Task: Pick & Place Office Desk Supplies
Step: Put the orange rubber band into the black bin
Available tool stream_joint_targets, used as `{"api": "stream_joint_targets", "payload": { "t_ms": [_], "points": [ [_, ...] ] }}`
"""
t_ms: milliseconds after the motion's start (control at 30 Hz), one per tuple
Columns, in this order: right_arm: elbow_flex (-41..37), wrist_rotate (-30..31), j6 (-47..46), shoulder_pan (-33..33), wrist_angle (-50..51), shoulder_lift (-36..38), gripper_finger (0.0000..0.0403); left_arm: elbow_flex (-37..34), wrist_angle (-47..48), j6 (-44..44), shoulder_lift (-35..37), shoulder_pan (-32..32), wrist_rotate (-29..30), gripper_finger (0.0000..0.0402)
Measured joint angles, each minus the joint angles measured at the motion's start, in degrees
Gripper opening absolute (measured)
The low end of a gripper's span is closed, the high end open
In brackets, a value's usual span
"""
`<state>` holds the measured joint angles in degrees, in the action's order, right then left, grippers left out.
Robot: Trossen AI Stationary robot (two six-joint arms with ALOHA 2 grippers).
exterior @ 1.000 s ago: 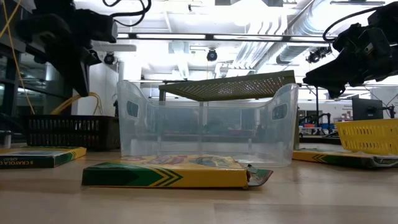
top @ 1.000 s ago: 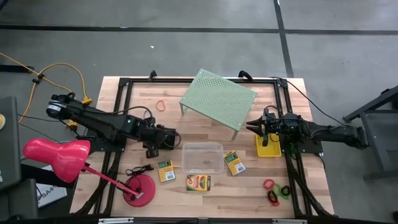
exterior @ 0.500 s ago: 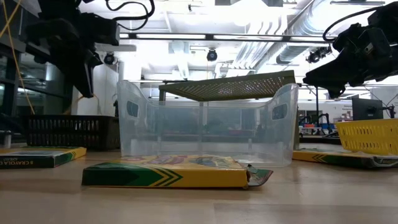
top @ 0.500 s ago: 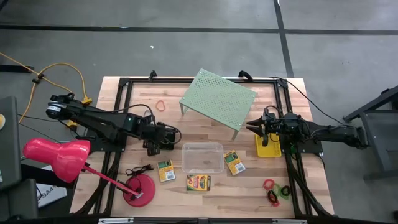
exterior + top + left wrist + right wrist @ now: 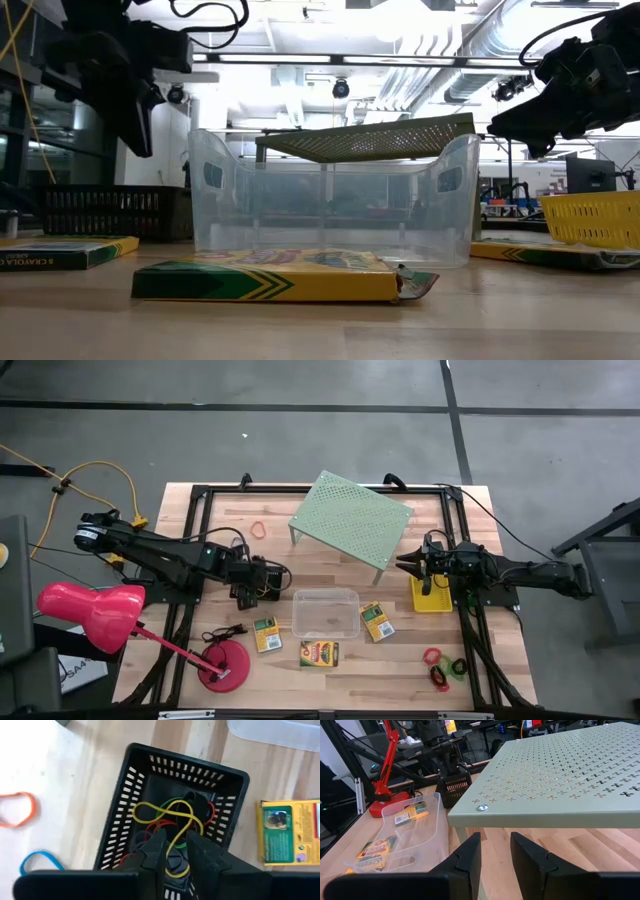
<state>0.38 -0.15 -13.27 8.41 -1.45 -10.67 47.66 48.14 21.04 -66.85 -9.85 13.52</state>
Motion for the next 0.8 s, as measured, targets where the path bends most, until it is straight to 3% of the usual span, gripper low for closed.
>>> {"api": "stream_joint_targets", "payload": {
  "t_ms": [133, 300, 800],
  "points": [
    [0.00, 0.01, 0.00, 0.00, 0.00, 0.01, 0.0094, 0.00, -0.65, -0.10, 0.00, 0.65, 4.78, 0.0072],
    [0.00, 0.00, 0.01, 0.01, 0.00, 0.01, 0.0094, 0.00, -0.81, -0.11, 0.00, 5.50, 5.53, 0.0072],
    [0.00, 0.01, 0.01, -0.01, 0.00, 0.01, 0.0094, 0.00, -1.70, 3.02, 0.00, 31.36, 5.68, 0.0072]
  ]
}}
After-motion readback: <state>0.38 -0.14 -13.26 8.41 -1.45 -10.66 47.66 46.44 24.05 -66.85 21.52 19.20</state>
